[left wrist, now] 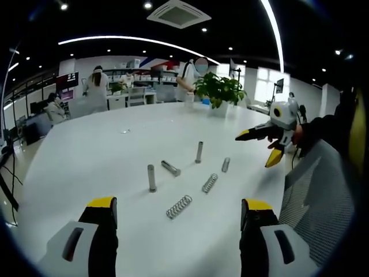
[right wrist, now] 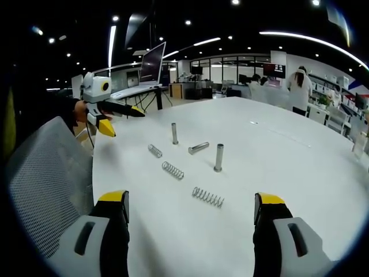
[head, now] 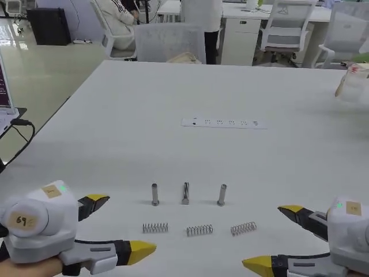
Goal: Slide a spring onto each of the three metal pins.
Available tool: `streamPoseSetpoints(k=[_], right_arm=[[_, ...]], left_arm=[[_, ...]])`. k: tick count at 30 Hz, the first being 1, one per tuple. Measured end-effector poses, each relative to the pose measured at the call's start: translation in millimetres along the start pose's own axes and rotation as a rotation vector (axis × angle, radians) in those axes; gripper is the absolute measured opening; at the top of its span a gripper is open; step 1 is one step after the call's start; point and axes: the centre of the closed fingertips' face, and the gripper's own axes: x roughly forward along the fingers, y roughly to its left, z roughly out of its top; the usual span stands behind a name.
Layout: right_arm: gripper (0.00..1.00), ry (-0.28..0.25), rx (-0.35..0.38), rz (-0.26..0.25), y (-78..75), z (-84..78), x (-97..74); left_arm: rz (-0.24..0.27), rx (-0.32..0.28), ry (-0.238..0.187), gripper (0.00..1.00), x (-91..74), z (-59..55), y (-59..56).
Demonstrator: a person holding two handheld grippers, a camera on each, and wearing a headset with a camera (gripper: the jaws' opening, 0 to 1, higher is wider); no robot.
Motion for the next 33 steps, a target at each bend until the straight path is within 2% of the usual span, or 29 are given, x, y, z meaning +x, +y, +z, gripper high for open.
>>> streamPoseSetpoints(k=[10, 22, 27, 33], right_arm=[[0.88, -0.010, 0.008, -0.003, -0.8, 1.3, -0.3], [0.88, -0.017, 0.015, 0.004, 0.1, 0.7, 0.1], [0.88, -0.019, 0.018, 0.004, -0.7, -0.4, -0.5], [0.88, -0.020, 0.021, 0.006, -0.8, -1.1, -1.0]], left_arm=[[-0.019, 0.043, -0.011, 0.85, 12.5, 23.4, -1.0], [-0.048, 0.084, -0.009, 0.84, 31.9, 42.1, -7.2], [-0.065, 0.100, -0.003, 0.83, 42.3, 48.5, -11.0], [-0.084, 0.113, 0.021, 0.82, 55.3, 50.2, -10.9]])
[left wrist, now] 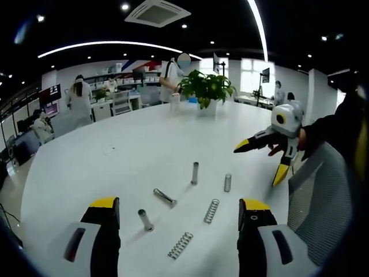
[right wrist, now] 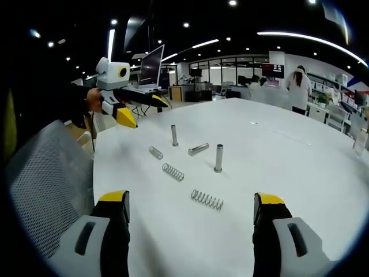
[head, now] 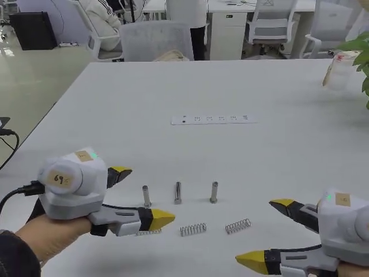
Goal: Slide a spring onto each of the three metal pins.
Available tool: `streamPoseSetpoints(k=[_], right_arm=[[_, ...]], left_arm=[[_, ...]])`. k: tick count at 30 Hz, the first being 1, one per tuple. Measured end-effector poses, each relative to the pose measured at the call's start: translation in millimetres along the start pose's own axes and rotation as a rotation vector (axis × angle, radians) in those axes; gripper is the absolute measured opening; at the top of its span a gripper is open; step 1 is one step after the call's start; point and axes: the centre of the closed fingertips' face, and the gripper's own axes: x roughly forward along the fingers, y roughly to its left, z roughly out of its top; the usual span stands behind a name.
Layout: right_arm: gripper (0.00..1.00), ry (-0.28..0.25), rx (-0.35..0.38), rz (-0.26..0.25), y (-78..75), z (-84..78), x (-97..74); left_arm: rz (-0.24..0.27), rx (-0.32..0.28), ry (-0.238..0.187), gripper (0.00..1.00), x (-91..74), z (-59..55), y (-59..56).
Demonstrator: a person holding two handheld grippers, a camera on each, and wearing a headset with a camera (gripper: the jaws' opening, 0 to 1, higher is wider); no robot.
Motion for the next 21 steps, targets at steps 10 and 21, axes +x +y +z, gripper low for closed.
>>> streamPoseSetpoints(k=[10, 21], right_arm=[[0.88, 0.001, 0.004, 0.002, -0.2, -0.2, 0.7], [0.87, 0.005, 0.011, 0.006, -1.2, -1.8, 1.7]], left_arm=[[-0.020, 0.013, 0.034, 0.79, 17.2, 8.6, 3.1], [-0.041, 0.024, 0.082, 0.74, 39.9, 12.4, 6.7]])
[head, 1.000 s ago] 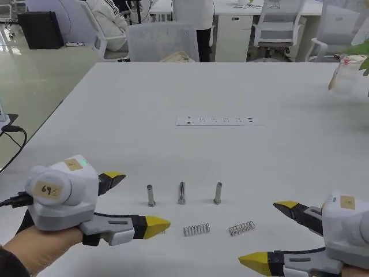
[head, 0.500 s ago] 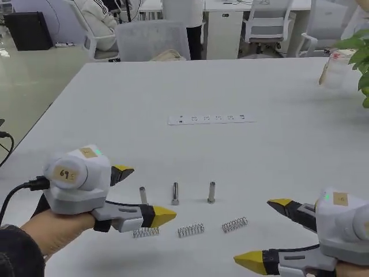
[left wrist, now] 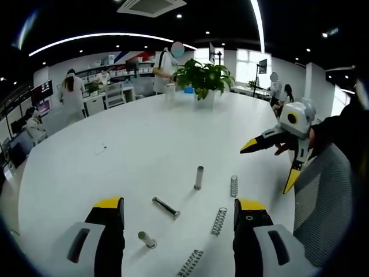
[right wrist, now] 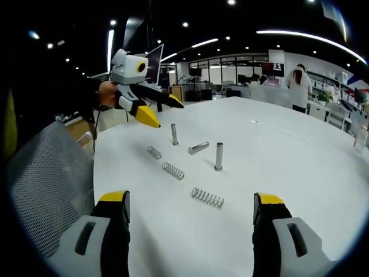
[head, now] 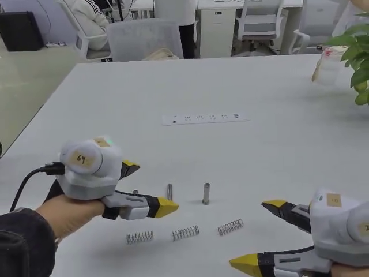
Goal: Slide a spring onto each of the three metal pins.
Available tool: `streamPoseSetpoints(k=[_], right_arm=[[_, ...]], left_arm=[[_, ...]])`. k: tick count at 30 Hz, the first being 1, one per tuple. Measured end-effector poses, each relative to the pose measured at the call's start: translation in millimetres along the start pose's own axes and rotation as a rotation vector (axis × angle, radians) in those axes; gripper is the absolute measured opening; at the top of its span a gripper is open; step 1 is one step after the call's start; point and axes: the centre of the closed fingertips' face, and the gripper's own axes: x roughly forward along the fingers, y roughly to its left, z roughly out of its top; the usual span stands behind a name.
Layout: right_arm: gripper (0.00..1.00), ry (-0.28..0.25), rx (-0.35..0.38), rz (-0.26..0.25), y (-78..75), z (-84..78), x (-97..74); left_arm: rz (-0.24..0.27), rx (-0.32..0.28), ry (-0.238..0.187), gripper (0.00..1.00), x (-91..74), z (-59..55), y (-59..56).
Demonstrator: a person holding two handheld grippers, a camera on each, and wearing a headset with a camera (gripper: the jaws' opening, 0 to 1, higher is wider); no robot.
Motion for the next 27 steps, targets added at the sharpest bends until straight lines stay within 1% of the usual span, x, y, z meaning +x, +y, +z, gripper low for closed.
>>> streamPoseSetpoints(k=[3, 6, 11, 14, 15, 16, 18, 19, 20, 21, 23, 27], right_arm=[[0.87, 0.001, 0.000, 0.001, 0.2, 0.1, 0.3], [0.87, 0.003, 0.001, 0.001, 0.3, -0.5, 0.0], [0.87, 0.008, 0.006, 0.002, 0.5, -1.9, 0.4], [0.87, 0.009, 0.008, 0.003, 0.8, -2.6, 1.3], [0.87, 0.010, 0.008, 0.003, 0.7, -2.8, 1.5], [0.87, 0.011, 0.009, 0.003, 0.4, -3.2, 1.6], [0.87, 0.010, 0.012, 0.003, 0.2, -3.4, 1.7], [0.87, 0.011, 0.013, 0.003, 0.0, -3.7, 1.7], [0.87, 0.012, 0.014, 0.003, -0.3, -4.5, 1.8], [0.87, 0.012, 0.015, 0.003, -0.5, -4.8, 1.9], [0.87, 0.013, 0.018, 0.005, -0.8, -5.6, 1.9], [0.86, 0.014, 0.022, 0.007, -0.4, -6.0, 2.2]], left_arm=[[-0.001, -0.001, 0.013, 0.72, 6.8, -1.1, 3.1], [-0.001, -0.005, 0.030, 0.70, 13.7, -5.2, 8.3], [0.002, -0.022, 0.046, 0.68, 20.8, -4.9, 11.0], [0.002, -0.019, 0.058, 0.65, 27.6, -4.8, 14.4], [0.005, -0.023, 0.064, 0.64, 28.9, -4.8, 14.3], [0.013, -0.026, 0.078, 0.63, 31.0, -6.1, 16.1], [0.013, -0.028, 0.078, 0.62, 33.6, -5.7, 16.5], [0.017, -0.034, 0.092, 0.60, 35.1, -7.5, 17.6], [0.019, -0.032, 0.097, 0.59, 36.4, -8.1, 18.1], [0.026, -0.031, 0.105, 0.58, 39.1, -9.6, 21.2], [0.033, -0.035, 0.120, 0.54, 42.2, -10.8, 23.9], [0.048, -0.043, 0.135, 0.50, 47.8, -10.2, 28.8]])
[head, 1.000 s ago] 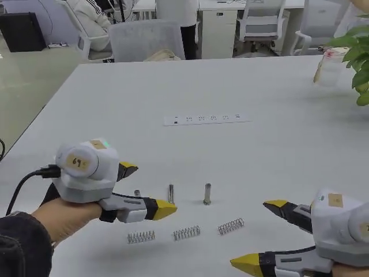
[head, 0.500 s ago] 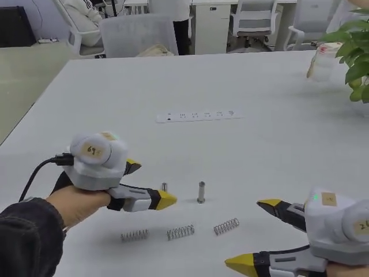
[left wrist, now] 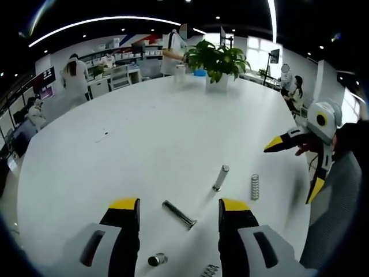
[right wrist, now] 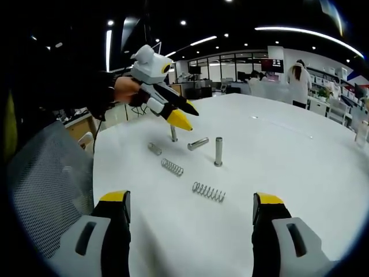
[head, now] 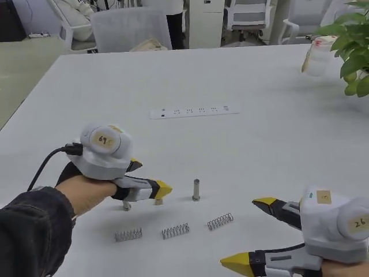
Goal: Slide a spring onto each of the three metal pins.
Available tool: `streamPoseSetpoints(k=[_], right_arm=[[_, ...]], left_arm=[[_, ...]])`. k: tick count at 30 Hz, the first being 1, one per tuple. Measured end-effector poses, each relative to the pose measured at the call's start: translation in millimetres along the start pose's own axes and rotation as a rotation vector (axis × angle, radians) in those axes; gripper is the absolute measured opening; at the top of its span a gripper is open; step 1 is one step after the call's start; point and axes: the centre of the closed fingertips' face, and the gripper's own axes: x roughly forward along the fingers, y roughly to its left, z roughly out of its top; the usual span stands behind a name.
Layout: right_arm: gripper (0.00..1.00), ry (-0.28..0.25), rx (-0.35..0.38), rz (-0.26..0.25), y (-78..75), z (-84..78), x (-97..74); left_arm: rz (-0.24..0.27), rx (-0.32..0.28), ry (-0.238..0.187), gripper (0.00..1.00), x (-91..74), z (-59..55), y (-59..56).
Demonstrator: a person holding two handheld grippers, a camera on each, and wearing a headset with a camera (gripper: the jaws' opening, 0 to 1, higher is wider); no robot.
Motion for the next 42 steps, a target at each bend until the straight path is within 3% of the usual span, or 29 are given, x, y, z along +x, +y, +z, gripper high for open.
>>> streamPoseSetpoints(k=[5, 17, 24, 28, 35, 42], right_arm=[[0.86, 0.001, 0.003, 0.002, -0.2, -1.2, 0.4], [0.86, -0.001, 0.013, 0.000, -3.6, -3.5, 0.3], [0.86, -0.001, 0.017, -0.002, -6.0, -4.4, 0.1], [0.86, 0.001, 0.021, -0.002, -7.0, -5.8, 1.0], [0.86, 0.002, 0.025, -0.003, -7.3, -6.8, 2.3], [0.86, 0.004, 0.025, -0.001, -6.5, -7.5, 2.7]], left_arm=[[0.019, -0.001, 0.051, 0.47, 6.9, -3.1, -0.1], [0.025, 0.006, 0.137, 0.30, 24.7, -6.8, 5.7], [0.018, 0.012, 0.217, 0.25, 32.0, -11.4, 2.5], [0.013, 0.009, 0.237, 0.25, 34.5, -11.0, 1.4], [0.007, 0.008, 0.316, 0.24, 37.3, -22.6, 0.8], [0.007, 0.000, 0.348, 0.21, 40.8, -25.1, 1.2]])
